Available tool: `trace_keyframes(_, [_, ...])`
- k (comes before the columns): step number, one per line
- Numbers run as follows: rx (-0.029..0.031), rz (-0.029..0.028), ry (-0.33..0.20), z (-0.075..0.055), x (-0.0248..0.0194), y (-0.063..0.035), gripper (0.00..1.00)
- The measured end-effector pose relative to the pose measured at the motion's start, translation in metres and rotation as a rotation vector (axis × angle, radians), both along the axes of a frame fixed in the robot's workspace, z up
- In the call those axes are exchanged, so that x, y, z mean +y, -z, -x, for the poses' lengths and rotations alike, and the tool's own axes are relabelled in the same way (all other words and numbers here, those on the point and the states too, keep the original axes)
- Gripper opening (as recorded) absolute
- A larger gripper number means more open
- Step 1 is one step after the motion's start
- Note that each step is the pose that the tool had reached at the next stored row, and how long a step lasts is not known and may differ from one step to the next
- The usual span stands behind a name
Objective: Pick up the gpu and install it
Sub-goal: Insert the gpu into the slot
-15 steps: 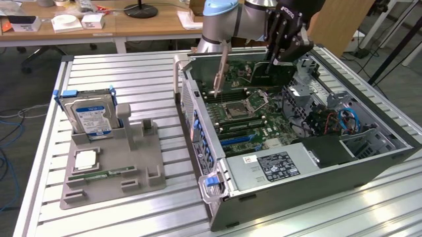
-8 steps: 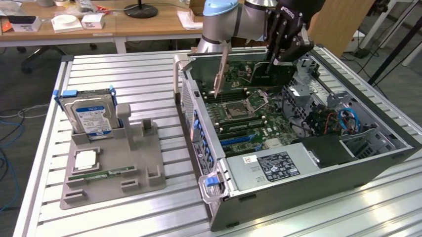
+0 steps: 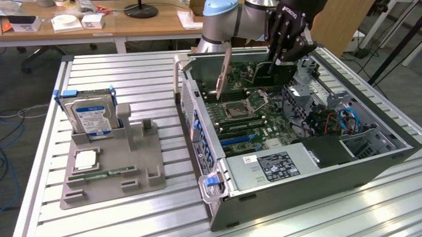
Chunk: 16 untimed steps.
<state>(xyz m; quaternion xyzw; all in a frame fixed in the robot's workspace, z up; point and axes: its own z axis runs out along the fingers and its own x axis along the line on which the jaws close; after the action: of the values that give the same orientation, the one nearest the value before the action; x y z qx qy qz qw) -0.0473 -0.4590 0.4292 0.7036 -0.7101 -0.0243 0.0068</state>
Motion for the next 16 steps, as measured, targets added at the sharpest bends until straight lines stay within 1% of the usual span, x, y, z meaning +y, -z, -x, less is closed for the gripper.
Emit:
trace_keyframes(2, [-0.0006,0.0,-0.015,-0.0004,0.0,0.0,0.26])
trace_keyframes(7, [-0.0008,0.0,-0.016,-0.0005,0.0,0.0,0.26])
trace_keyframes(8, [-0.0017,0.0002,-0.016,-0.0006,0.0,0.0002,0.26])
trace_keyframes(9, [-0.0035,0.0004,-0.017,-0.0006,0.0,0.0004,0.26])
trace_keyframes(11, [-0.0088,0.0006,-0.016,-0.0005,0.0001,0.0009,0.26])
trace_keyframes(16, [-0.0279,0.0012,-0.016,-0.0005,0.0001,0.0031,0.26])
